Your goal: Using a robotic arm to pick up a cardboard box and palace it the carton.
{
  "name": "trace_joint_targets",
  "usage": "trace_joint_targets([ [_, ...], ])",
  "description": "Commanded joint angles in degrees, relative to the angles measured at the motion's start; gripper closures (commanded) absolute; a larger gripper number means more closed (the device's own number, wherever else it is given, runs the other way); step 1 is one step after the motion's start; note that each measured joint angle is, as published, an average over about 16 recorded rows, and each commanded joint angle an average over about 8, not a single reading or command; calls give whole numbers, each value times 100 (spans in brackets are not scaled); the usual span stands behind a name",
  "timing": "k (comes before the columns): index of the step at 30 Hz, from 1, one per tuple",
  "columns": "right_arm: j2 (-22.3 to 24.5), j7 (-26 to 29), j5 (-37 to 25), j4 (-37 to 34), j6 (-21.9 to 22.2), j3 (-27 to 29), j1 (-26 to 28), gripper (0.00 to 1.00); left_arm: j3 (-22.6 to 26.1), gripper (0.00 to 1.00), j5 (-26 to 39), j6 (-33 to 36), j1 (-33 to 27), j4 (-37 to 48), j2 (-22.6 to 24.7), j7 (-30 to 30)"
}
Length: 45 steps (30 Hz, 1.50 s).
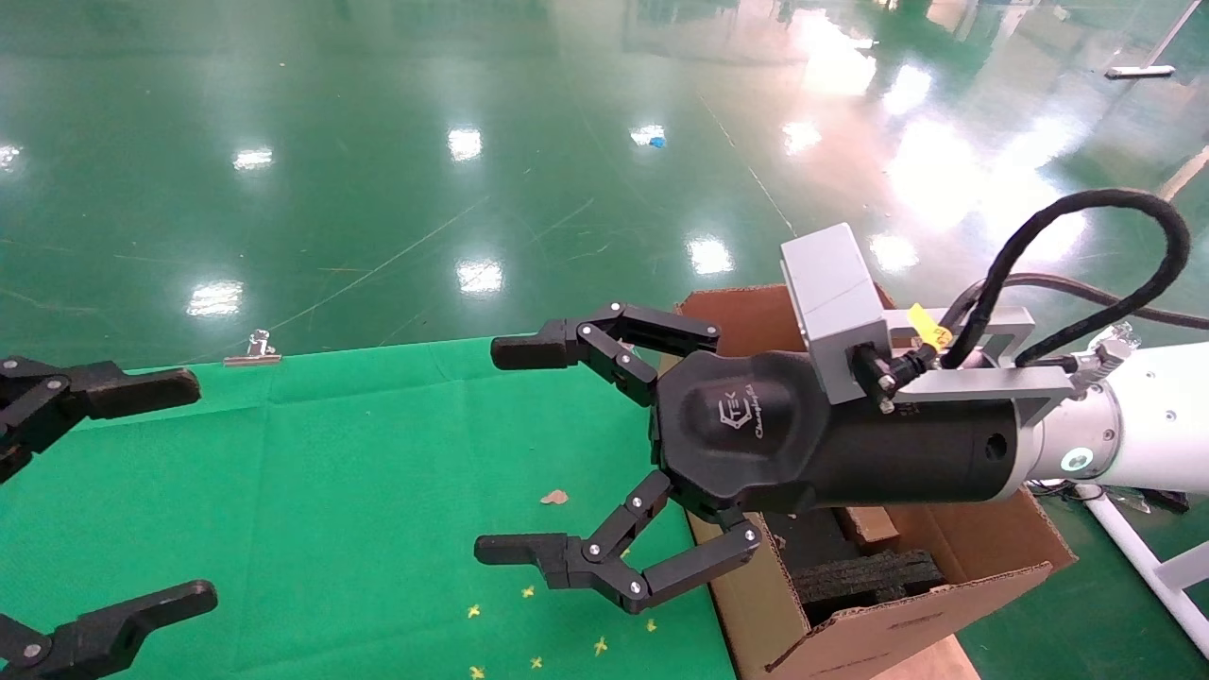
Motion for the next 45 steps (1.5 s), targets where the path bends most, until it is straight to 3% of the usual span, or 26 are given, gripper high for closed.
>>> trace_joint_targets([
  [1, -1, 0, -1, -1, 0, -1, 1, 0, 0, 0, 0, 0, 0, 0, 0, 0],
  [45, -1, 0, -1, -5, 0, -6, 6, 0, 0, 0, 0, 0, 0, 0, 0, 0],
])
